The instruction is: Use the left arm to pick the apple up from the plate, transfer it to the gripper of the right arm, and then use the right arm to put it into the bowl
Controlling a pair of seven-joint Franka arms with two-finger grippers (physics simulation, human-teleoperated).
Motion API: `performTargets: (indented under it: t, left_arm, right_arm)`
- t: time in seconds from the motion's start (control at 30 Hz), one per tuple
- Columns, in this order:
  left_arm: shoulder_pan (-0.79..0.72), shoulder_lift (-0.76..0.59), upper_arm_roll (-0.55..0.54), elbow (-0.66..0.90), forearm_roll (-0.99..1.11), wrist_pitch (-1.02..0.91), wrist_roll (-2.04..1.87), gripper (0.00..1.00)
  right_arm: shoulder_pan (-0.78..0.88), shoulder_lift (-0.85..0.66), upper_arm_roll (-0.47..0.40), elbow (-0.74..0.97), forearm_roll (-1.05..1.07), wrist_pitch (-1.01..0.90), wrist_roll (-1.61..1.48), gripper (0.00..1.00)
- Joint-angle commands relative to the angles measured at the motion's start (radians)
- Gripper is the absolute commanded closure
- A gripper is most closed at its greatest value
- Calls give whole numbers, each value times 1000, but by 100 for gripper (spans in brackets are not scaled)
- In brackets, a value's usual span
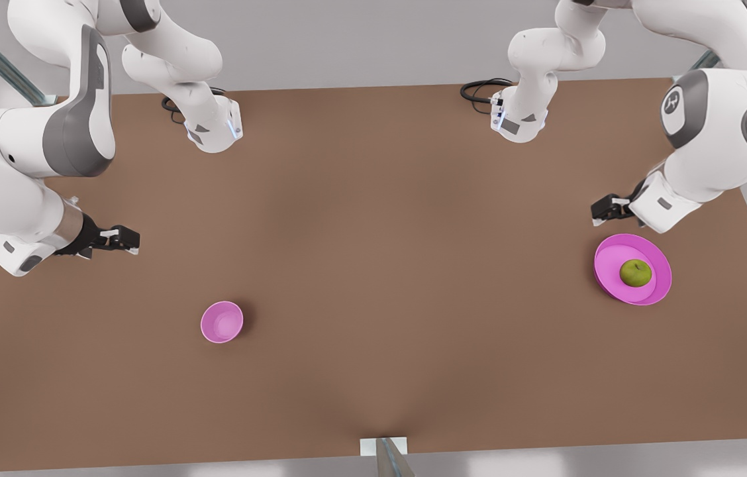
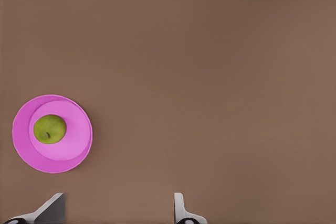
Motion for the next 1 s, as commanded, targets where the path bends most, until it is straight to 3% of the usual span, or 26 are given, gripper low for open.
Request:
performTargets:
  t: [0.0,0.03,0.17,0.27,0.37,0.63,0.97]
  left_arm:
    - [0,3,0,0,1,18,44,0]
    - [2,6,1,-4,1,27,43,0]
    - [52,66,139,-239,-19,456,65,0]
    - [121,162,193,-260,-161,556,293,0]
    - [175,228,208,-319,-167,706,488,0]
    - [284,359,196,-320,-167,794,626,0]
    - [287,328,198,-493,-158,906,659,0]
  right_arm:
    - [-1,-1,0,0,1,2,-13,0]
    - [-1,-1,0,0,1,2,-13,0]
    - [-1,-1,0,0,1,2,-13,0]
    - [-1,-1,0,0,1,2,-11,0]
    - [-1,-1,0,0,2,2,-13,0]
    - [-4,0,0,0,2,2,-14,0]
    - [-5,0,0,0,2,2,-14,0]
